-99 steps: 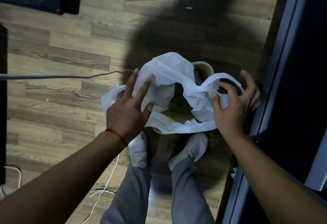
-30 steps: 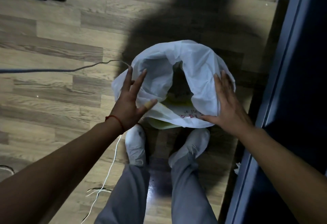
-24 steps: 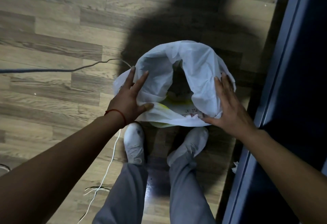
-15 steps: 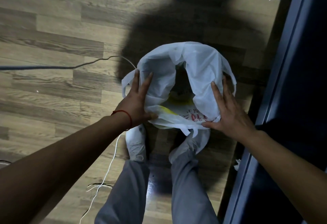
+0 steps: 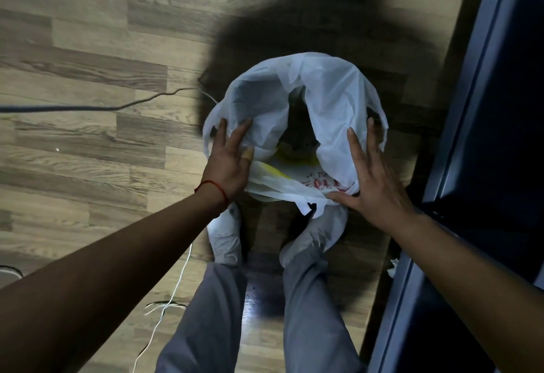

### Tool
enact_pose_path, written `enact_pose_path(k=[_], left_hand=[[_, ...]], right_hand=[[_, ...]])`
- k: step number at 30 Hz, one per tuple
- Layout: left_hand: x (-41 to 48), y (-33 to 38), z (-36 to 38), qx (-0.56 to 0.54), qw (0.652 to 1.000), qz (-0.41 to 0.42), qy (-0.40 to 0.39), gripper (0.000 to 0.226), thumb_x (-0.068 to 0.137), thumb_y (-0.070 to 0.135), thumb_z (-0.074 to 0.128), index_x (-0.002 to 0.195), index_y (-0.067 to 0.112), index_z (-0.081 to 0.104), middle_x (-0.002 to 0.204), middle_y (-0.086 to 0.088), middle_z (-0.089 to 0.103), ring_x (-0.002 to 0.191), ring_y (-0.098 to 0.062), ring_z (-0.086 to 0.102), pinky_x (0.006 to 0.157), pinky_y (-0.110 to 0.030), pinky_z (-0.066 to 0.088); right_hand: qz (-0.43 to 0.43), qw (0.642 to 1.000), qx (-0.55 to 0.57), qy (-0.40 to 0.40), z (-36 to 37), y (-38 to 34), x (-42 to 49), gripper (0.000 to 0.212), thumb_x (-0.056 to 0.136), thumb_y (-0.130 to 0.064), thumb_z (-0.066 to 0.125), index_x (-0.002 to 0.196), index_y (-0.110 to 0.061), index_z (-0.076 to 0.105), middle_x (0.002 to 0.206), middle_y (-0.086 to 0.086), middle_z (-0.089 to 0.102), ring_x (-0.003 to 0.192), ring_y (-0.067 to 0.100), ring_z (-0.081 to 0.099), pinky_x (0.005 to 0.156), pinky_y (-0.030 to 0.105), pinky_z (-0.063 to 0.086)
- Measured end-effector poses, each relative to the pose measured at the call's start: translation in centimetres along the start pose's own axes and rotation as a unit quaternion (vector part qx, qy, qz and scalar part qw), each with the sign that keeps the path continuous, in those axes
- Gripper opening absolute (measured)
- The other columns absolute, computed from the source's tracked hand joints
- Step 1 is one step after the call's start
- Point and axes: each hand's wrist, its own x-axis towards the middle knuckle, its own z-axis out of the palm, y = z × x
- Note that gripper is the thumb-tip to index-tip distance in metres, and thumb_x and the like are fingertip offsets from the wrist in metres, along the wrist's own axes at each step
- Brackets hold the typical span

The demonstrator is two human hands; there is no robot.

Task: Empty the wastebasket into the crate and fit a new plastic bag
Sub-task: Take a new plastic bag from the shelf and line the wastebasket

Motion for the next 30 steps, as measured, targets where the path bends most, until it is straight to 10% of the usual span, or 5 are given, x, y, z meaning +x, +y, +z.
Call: enact_pose_path(k=[7,13,30], left_hand=[[0.1,0.8,-0.4,0.026,0.999,-0.018,-0.041,0.096,0.076,0.003,0.072,0.149,0.040,0.021,0.162,-0.008,-0.005,0.150,-0.024,0.005,0.100,-0.020,0.026],[0.6,0.9,-1.2,0.126,0.976,-0.001,-0.180,0.130,0.065,0.006,0.083,0.148,0.046,-0.009,0.159,-0.014,-0.014,0.141,-0.041,0.027,0.098,-0.042,0.048],[0.4,-2.7,-0.6,0.019,0.982,0.124,-0.143,0.143,0.052,0.047,0.091,0.150,0.039,-0.013,0.161,-0.011,-0.012,0.150,-0.024,-0.007,0.115,-0.037,0.023]], right_hand=[[0.017,1.000,-0.002,-0.011,0.1,0.1,0.0,0.117,0.069,-0.067,0.060,0.154,-0.020,-0.004,0.159,0.017,-0.016,0.144,0.016,-0.004,0.113,0.048,0.030],[0.043,0.996,-0.045,-0.071,0.4,0.2,0.2,0.139,0.054,-0.068,0.075,0.152,-0.026,-0.015,0.157,0.018,-0.021,0.146,0.041,0.004,0.110,0.053,0.032],[0.064,0.994,-0.045,0.073,2.6,-1.3,0.0,0.123,0.068,-0.039,0.084,0.152,-0.015,-0.003,0.157,0.027,-0.007,0.139,0.043,0.025,0.101,0.045,0.043]])
